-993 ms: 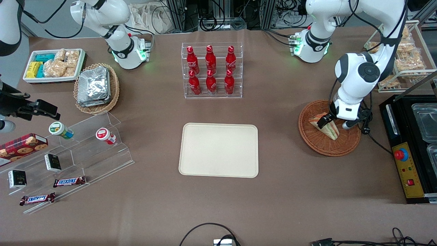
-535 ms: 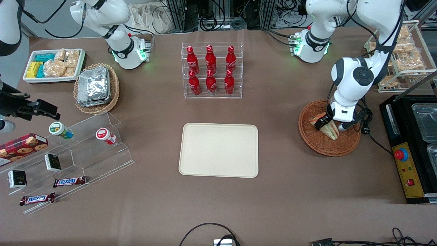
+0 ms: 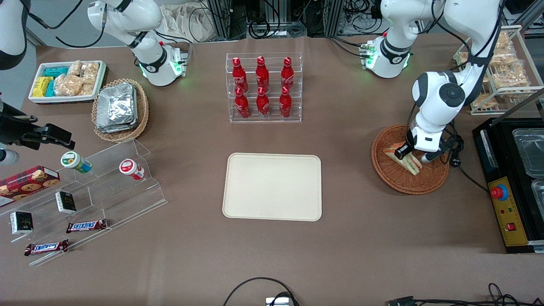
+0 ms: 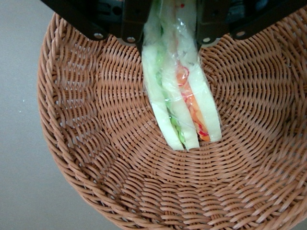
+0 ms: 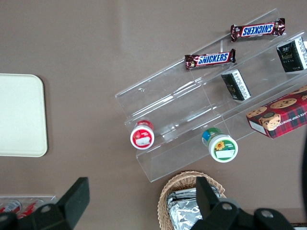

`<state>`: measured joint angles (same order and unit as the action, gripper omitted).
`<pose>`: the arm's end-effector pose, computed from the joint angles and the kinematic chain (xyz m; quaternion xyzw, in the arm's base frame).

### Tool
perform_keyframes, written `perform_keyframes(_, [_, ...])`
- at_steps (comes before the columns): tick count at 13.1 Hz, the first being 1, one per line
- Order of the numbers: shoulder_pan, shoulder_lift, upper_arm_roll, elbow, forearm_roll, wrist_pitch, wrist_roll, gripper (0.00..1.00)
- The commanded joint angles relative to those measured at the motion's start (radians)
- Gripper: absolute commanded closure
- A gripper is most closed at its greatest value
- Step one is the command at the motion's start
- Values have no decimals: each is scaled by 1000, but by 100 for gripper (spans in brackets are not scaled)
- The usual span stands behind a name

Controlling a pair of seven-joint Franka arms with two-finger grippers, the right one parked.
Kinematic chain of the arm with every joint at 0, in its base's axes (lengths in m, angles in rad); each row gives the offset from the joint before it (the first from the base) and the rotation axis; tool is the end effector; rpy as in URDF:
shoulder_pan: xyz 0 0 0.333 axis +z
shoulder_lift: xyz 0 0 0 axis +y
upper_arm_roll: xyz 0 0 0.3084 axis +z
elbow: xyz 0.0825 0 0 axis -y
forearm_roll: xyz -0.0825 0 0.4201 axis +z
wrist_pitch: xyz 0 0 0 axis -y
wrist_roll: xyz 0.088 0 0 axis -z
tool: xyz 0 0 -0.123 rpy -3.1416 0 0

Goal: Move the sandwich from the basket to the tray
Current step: 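Close the left gripper on the sandwich's upright edge, then lift the sandwich up out of the basket with the left gripper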

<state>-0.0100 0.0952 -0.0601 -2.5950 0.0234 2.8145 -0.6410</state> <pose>0.4702 -0.0348 0.1791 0.9606 0.2709 0.0589 0.0202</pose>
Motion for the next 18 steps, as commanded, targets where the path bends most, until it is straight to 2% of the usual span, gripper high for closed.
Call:
perform_keyframes(1, [-4, -72, -4, -14, 10, -39, 0, 75])
perform_keyframes(5, [-10, -205, -30, 10, 30, -209, 163, 75])
perform_keyframes(9, [-11, -259, -76, 24, 30, -244, 371, 74])
perform_keyframes(12, [-11, -279, -125, 45, 26, -292, 539, 74])
perform_keyframes(14, [-48, -278, -139, 59, 24, -296, 616, 74])
perform_keyframes(18, [-128, -269, -142, 95, 9, -296, 638, 74])
